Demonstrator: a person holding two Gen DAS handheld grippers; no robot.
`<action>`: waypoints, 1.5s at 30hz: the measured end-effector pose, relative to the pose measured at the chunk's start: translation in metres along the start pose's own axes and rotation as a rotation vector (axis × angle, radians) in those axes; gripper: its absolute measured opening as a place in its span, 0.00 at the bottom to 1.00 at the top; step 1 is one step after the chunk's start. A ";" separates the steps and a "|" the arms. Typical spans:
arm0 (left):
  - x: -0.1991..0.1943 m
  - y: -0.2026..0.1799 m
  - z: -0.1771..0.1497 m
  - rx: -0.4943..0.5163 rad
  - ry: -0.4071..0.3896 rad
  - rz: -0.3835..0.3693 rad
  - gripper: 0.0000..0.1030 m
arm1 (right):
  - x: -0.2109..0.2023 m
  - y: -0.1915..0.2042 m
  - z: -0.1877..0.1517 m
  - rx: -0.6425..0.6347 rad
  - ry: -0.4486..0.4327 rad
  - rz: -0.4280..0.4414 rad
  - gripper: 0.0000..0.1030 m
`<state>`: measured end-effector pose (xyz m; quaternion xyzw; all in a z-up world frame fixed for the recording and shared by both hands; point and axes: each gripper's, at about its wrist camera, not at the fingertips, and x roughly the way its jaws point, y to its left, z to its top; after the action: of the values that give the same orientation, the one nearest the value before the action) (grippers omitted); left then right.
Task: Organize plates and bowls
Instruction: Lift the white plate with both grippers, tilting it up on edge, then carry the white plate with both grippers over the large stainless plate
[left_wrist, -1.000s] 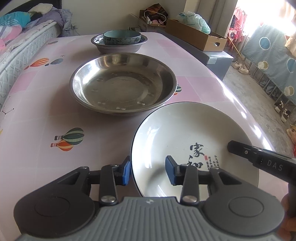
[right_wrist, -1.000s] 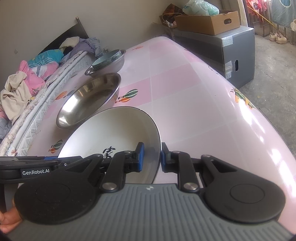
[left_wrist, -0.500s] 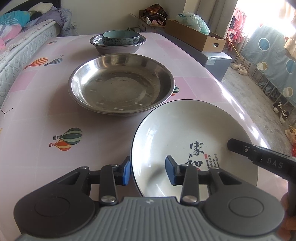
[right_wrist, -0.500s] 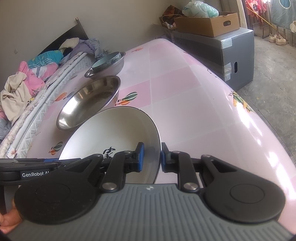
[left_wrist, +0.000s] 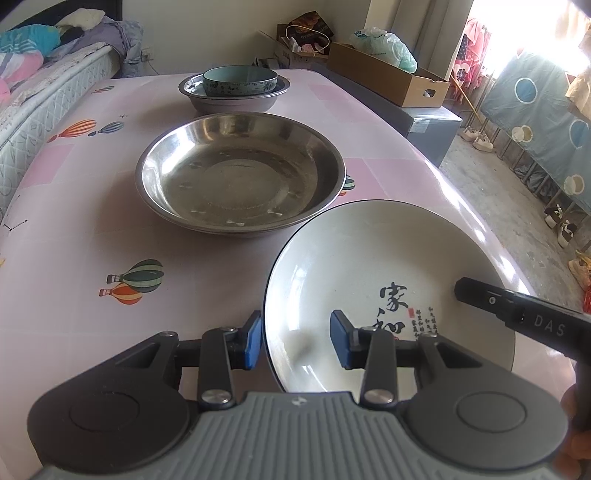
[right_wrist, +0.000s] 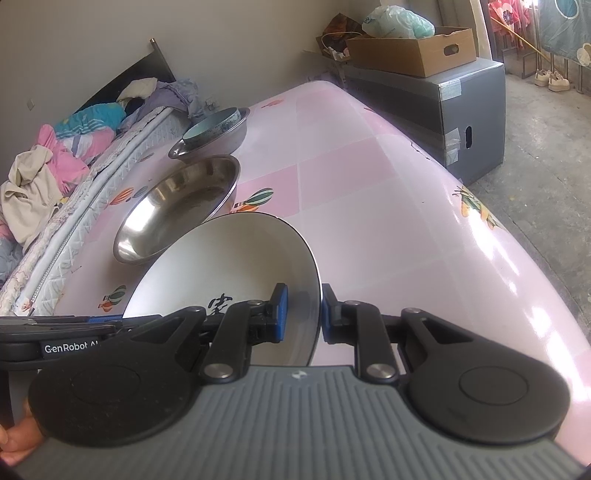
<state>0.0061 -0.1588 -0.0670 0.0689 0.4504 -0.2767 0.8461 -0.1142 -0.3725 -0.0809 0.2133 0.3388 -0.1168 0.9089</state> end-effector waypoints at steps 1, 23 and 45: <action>0.000 0.000 0.000 0.000 -0.002 0.000 0.38 | -0.001 0.000 0.000 0.000 0.000 0.000 0.18; -0.010 -0.004 0.002 0.003 -0.029 0.001 0.38 | -0.009 -0.001 0.001 -0.001 -0.011 -0.004 0.18; -0.028 0.025 0.019 -0.062 -0.097 0.038 0.38 | -0.005 0.029 0.021 -0.047 -0.032 0.041 0.18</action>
<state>0.0206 -0.1330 -0.0365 0.0376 0.4158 -0.2493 0.8738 -0.0953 -0.3559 -0.0547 0.1972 0.3225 -0.0934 0.9211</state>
